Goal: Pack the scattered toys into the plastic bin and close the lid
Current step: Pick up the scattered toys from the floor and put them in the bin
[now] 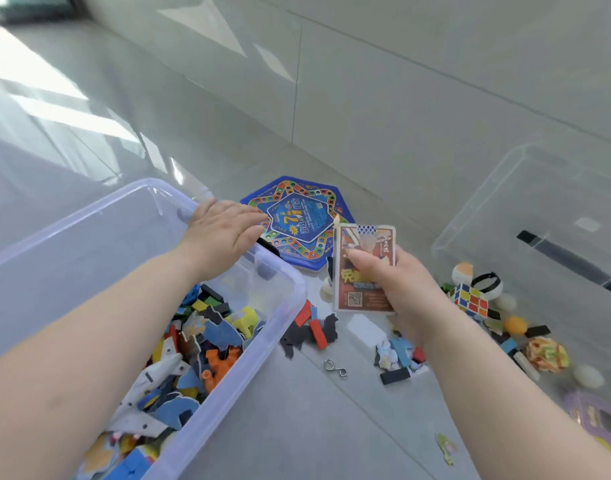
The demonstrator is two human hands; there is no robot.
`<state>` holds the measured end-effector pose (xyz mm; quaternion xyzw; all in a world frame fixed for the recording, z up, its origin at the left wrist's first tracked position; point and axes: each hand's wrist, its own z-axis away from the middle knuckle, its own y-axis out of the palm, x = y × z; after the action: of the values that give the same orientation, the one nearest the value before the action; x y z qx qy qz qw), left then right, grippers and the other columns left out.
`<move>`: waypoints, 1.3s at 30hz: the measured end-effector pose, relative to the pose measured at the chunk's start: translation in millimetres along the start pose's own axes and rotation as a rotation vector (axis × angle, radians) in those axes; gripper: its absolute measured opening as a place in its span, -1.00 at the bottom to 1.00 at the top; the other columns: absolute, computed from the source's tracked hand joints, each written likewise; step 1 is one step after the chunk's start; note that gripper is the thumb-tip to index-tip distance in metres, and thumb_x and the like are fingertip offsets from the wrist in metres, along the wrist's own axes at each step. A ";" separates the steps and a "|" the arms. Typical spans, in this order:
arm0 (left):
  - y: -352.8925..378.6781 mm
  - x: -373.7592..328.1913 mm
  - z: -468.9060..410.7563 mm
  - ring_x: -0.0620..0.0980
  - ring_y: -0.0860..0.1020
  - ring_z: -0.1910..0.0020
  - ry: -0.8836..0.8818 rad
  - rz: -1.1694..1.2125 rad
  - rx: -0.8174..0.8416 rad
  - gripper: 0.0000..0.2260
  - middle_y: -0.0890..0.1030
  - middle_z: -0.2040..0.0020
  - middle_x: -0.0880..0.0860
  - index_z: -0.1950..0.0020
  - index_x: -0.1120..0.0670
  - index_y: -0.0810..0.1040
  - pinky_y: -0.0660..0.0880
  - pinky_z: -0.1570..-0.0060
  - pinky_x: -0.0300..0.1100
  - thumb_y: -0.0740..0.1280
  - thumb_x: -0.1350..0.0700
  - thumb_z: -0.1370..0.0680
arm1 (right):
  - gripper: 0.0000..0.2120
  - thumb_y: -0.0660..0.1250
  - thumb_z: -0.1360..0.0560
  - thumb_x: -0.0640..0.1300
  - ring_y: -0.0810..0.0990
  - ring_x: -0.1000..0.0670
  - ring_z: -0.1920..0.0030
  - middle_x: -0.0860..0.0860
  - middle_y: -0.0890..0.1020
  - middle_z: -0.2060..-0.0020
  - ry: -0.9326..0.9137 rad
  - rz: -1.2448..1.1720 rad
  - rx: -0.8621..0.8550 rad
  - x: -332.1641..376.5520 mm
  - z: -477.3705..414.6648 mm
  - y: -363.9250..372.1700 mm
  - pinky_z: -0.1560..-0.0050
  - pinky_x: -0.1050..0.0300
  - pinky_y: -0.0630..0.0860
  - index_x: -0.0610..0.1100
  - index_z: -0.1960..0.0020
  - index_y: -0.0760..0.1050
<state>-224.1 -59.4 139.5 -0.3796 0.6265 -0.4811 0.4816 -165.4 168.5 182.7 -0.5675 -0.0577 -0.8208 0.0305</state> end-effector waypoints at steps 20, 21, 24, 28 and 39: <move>-28.5 93.7 16.7 0.05 0.29 -0.33 -0.158 0.059 -0.015 -0.65 0.49 -0.22 0.10 -0.21 0.06 0.49 -0.04 -0.37 -0.12 0.13 -0.10 -0.56 | -0.77 0.21 -0.53 -0.24 0.45 0.07 -0.14 0.01 0.60 -0.05 -0.461 1.092 0.023 -5.8 -14.3 129.2 0.07 0.50 0.20 -0.13 -0.12 0.56; -30.5 98.5 17.4 0.06 0.28 -0.34 -0.170 0.052 0.000 -0.64 0.48 -0.23 0.10 -0.22 0.06 0.48 -0.04 -0.38 -0.10 0.12 -0.10 -0.56 | -0.78 0.22 -0.52 -0.26 0.44 0.17 -0.08 0.03 0.58 0.00 -0.462 1.066 0.003 -7.2 -16.4 126.8 0.06 0.59 0.18 -0.13 -0.11 0.57; -37.2 98.5 18.5 0.07 0.24 -0.38 -0.218 0.059 0.060 -0.67 0.45 -0.27 0.09 -0.23 0.02 0.48 -0.11 -0.43 -0.04 0.10 -0.08 -0.57 | -0.73 0.20 -0.51 -0.31 0.38 0.36 0.06 0.04 0.53 -0.06 -0.419 0.992 -0.034 -15.4 -18.7 110.5 0.02 0.61 0.21 -0.15 -0.16 0.52; -42.9 58.1 8.4 0.04 0.23 -0.39 -0.221 0.070 0.074 -0.71 0.40 -0.34 0.04 -0.24 -0.03 0.48 -0.10 -0.46 -0.05 0.11 -0.01 -0.58 | -0.60 0.25 -0.50 -0.23 0.37 0.06 -0.20 0.00 0.37 -0.31 -0.114 1.142 -0.033 -46.0 -10.5 48.1 -0.02 0.38 0.22 -0.09 -0.33 0.34; 57.0 -104.4 -1.4 0.14 0.38 -0.30 0.028 0.013 0.599 -0.52 0.34 -0.35 0.11 -0.40 0.07 0.26 0.41 -0.20 -0.03 0.26 0.03 -0.51 | -0.17 0.40 -0.40 0.01 0.32 -0.16 -0.34 -0.14 0.16 -0.44 0.548 1.108 -0.061 -123.9 -21.1 -86.1 -0.29 0.04 0.36 -0.04 -0.50 -0.01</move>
<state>-200.2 53.2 109.3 -0.2101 0.4659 -0.6465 0.5664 -151.0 249.3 54.3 -0.2821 0.2790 -0.8003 0.4495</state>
